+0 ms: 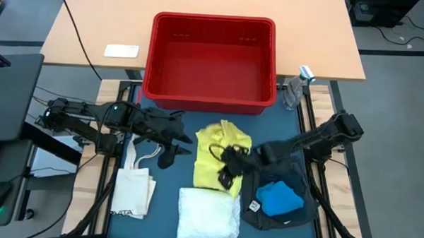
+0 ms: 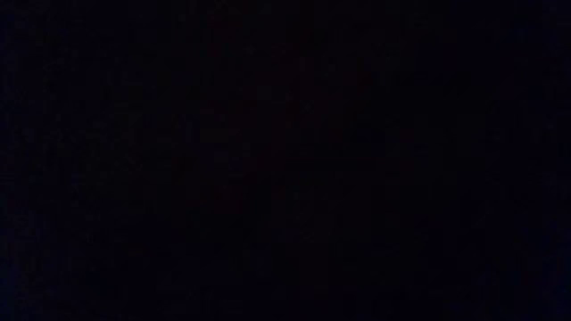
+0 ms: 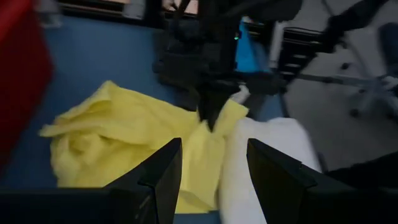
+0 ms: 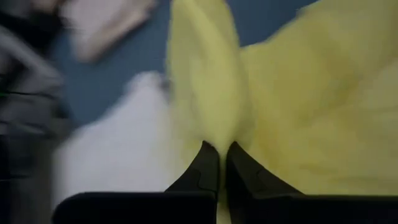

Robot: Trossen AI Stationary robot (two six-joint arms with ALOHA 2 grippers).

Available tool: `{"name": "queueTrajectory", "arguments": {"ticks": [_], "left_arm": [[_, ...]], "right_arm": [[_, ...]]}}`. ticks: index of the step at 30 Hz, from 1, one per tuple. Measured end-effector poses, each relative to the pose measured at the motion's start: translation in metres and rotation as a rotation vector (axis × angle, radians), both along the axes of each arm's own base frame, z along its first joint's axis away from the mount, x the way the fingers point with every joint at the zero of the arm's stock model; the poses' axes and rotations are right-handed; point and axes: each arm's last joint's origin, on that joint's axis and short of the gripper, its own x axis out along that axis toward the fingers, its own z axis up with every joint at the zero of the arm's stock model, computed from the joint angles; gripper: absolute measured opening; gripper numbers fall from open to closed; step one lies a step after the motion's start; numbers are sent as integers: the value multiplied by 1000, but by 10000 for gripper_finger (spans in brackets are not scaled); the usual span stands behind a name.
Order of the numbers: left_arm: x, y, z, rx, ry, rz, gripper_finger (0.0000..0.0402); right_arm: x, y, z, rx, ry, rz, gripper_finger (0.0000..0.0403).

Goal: Fold Laundry from Bin
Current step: Fold the yellow shirt

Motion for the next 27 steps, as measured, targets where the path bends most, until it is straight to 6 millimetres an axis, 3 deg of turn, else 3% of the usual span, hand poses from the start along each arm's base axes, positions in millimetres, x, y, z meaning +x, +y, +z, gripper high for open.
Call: {"name": "queueTrajectory", "arguments": {"ticks": [9,14,16,21,27], "left_arm": [[4,48,-4,99,31,229,185],[14,73,-16,64,88,346,185],[22,80,-24,44,119,383,185],[46,92,-50,-6,207,451,185],[78,102,-80,-43,229,487,185]], "right_arm": [[-1,-124,-8,-314,208,76,15],[-8,-194,-18,-365,257,92,16],[-12,-215,-24,-319,267,93,33],[-19,-239,-27,-303,237,142,126],[-27,-241,-9,-434,287,80,225]]}}
